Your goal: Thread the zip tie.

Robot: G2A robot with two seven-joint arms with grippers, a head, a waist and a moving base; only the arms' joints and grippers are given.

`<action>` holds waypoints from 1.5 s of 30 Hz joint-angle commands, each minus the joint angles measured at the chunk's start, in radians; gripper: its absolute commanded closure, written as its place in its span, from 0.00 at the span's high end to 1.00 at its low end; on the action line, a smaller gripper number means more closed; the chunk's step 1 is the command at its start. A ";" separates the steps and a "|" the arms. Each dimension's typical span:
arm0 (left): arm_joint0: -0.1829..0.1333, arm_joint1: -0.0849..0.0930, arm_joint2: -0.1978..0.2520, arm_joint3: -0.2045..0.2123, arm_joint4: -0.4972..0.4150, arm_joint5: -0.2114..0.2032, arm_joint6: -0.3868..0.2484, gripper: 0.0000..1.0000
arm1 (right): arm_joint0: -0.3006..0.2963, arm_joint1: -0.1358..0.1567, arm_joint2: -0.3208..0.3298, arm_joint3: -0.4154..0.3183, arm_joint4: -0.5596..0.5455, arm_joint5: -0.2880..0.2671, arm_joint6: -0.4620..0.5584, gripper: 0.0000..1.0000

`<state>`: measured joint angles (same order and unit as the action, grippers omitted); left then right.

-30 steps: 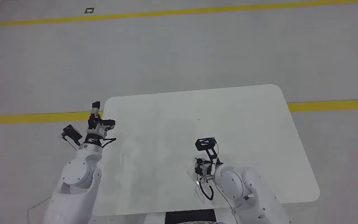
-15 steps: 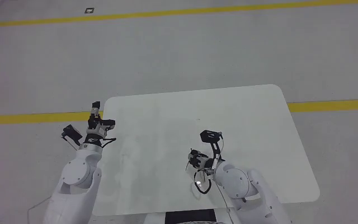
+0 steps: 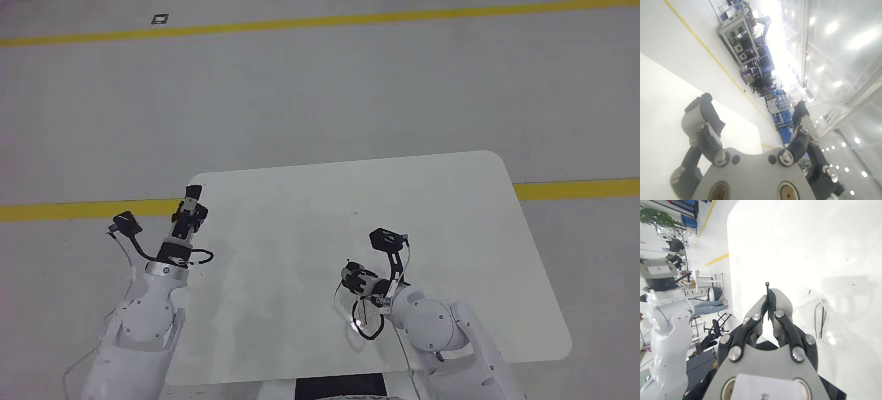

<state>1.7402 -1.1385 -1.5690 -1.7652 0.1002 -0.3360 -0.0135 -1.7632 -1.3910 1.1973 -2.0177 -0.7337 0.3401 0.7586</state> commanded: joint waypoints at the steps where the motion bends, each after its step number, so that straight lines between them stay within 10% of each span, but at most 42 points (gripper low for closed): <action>1: -0.006 0.001 0.011 -0.007 0.116 -0.004 0.017 1.00 | 0.004 0.000 0.009 0.000 0.022 0.000 -0.004 0.00; 11: -0.004 0.006 0.030 -0.018 0.229 -0.003 0.045 1.00 | 0.011 -0.001 0.018 -0.006 0.082 0.000 0.014 0.00; 23: -0.009 0.057 0.173 -0.040 0.795 -0.004 0.176 1.00 | 0.053 -0.027 0.052 0.085 0.329 0.000 -0.067 0.00; 32: -0.016 0.066 0.186 -0.023 0.814 -0.004 0.209 1.00 | 0.055 -0.028 0.054 0.089 0.340 -0.002 -0.070 0.00; 45: -0.068 0.095 0.340 -0.020 0.996 -0.004 0.170 1.00 | 0.091 -0.033 0.030 0.103 0.413 0.000 -0.218 0.00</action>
<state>1.6764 -1.0459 -1.2377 -1.7894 1.0949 -0.3400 0.1533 -1.6751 -1.4238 1.2263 -1.9158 -0.3246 0.3400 0.5483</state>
